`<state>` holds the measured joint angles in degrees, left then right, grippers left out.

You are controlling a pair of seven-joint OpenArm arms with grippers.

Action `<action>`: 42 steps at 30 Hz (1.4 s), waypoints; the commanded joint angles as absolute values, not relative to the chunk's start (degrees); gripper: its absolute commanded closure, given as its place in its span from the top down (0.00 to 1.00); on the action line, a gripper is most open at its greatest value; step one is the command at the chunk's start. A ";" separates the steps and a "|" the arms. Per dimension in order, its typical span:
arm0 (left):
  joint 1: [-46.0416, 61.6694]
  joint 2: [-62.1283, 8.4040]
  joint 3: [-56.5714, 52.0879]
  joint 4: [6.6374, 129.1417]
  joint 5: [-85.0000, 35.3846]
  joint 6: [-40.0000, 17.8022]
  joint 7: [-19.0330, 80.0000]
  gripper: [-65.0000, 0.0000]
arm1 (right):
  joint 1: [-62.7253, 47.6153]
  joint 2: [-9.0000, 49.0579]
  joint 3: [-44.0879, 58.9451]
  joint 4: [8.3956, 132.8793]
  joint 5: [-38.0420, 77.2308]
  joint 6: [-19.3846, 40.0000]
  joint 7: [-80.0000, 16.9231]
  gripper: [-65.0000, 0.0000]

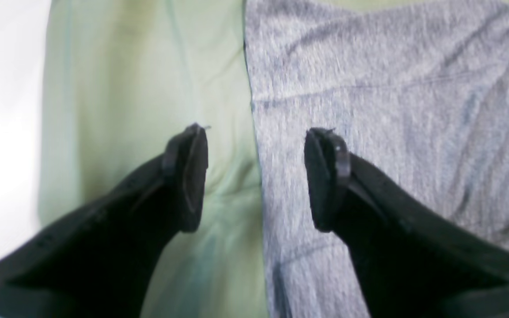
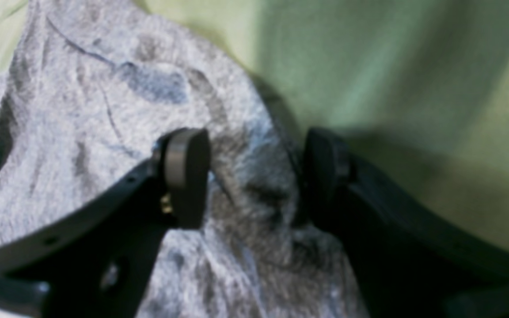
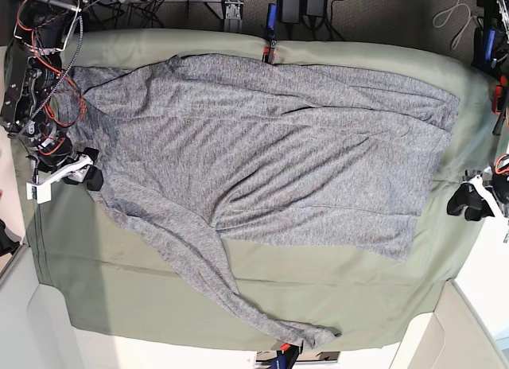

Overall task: Fold the T-shirt properly
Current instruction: 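Grasp the shirt's side edges with both grippers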

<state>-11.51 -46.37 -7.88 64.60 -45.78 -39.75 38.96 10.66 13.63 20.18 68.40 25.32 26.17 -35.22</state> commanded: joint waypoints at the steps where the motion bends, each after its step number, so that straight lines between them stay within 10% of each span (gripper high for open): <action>1: -14.55 -46.70 -7.01 63.16 -45.47 -39.97 36.32 0.57 | 10.59 14.13 20.23 68.66 24.80 26.00 -37.56 0.53; 20: -39.86 -30.52 3.64 23.62 -20.45 -22.37 15.18 0.57 | 10.63 14.13 20.23 68.69 24.23 25.98 -37.78 0.53; 29: -39.81 -31.55 3.64 24.91 -24.69 -33.61 17.52 0.57 | 10.66 14.11 20.23 68.66 24.25 25.98 -37.74 0.53; 42: -38.37 -30.00 3.64 24.91 -24.77 -35.27 18.22 0.52 | 10.74 14.11 20.23 68.66 24.43 25.98 -37.78 0.53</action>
<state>-37.08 -29.34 3.79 24.18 -24.49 -34.57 18.20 10.37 13.63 20.23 68.58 25.28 26.59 -35.40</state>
